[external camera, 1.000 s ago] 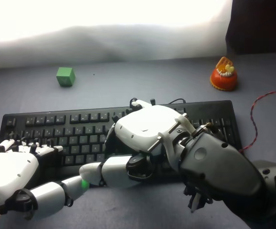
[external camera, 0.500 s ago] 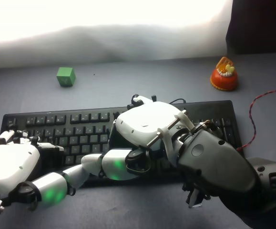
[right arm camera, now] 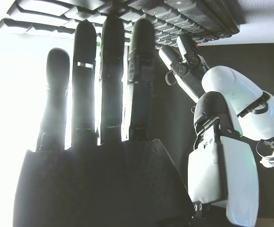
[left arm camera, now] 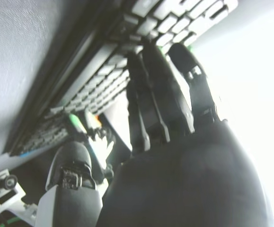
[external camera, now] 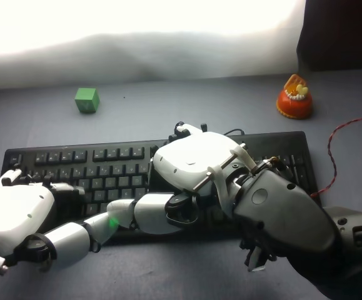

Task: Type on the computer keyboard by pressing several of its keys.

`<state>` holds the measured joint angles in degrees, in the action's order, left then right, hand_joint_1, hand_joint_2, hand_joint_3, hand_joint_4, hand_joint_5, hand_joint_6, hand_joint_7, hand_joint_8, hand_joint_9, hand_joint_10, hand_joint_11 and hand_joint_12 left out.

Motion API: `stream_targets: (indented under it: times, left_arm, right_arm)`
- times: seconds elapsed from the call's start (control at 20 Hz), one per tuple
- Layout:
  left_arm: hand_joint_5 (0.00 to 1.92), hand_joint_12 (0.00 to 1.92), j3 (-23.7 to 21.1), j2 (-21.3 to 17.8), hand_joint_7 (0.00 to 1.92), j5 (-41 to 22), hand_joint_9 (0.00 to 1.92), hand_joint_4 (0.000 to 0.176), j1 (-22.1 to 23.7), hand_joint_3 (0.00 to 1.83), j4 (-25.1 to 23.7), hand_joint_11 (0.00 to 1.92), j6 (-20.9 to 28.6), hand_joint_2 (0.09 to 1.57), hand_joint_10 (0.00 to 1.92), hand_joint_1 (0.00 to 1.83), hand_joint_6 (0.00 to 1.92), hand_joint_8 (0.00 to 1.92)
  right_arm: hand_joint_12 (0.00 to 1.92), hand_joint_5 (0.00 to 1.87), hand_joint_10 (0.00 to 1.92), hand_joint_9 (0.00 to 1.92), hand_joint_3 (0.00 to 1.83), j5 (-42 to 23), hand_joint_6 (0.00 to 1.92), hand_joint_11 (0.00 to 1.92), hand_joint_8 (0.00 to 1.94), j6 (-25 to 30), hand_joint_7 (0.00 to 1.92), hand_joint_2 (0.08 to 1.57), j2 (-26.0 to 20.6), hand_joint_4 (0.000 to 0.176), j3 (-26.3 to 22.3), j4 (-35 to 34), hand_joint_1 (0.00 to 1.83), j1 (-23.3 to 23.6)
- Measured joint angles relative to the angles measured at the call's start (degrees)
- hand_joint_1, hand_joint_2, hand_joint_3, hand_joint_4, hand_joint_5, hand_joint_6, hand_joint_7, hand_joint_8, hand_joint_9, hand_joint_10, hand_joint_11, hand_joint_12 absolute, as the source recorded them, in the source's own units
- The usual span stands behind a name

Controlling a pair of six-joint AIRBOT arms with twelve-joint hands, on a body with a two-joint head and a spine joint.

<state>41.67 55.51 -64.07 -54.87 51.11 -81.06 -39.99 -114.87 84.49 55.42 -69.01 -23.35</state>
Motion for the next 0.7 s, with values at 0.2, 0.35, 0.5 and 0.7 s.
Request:
stream_targets:
  times: [0.2,0.35,0.5,0.7]
  left_arm:
    - [0.76,0.95,0.48,0.17,0.84,-0.48,0.65,0.0,0.02,0.0,-0.02,0.0,0.15,1.19,0.04,0.0,0.0,0.02]
    - [0.59,1.03,0.9,0.39,0.79,-0.72,0.79,0.0,0.46,0.0,-0.15,0.1,-0.02,1.2,0.04,0.0,0.0,0.0]
    - [0.75,1.16,0.87,0.39,0.63,-0.44,0.52,0.0,0.61,0.01,-0.11,0.01,-0.02,1.21,0.0,0.0,0.04,0.0]
    - [0.33,1.07,0.87,0.42,0.41,1.2,0.46,0.041,0.83,0.0,0.31,0.0,-0.02,1.22,0.0,0.15,0.0,0.0]
  right_arm:
    - [1.78,0.8,1.04,0.61,0.0,-0.15,0.01,0.17,0.04,0.17,1.03,1.12,0.04,0.0,-0.02,-0.02,0.04,0.0]
    - [1.74,1.03,0.84,0.46,0.0,-0.46,0.11,0.13,0.0,0.28,0.85,1.13,0.04,0.0,-0.02,-0.02,0.04,0.02]
    - [1.66,0.97,0.67,0.59,0.0,-0.5,0.1,0.09,0.02,0.31,0.91,1.14,0.04,0.0,-0.02,-0.04,0.05,0.0]
    - [1.63,0.72,0.73,0.73,0.0,-0.76,0.0,0.24,0.01,0.46,0.91,1.13,0.04,0.0,-0.02,-0.02,0.03,0.02]
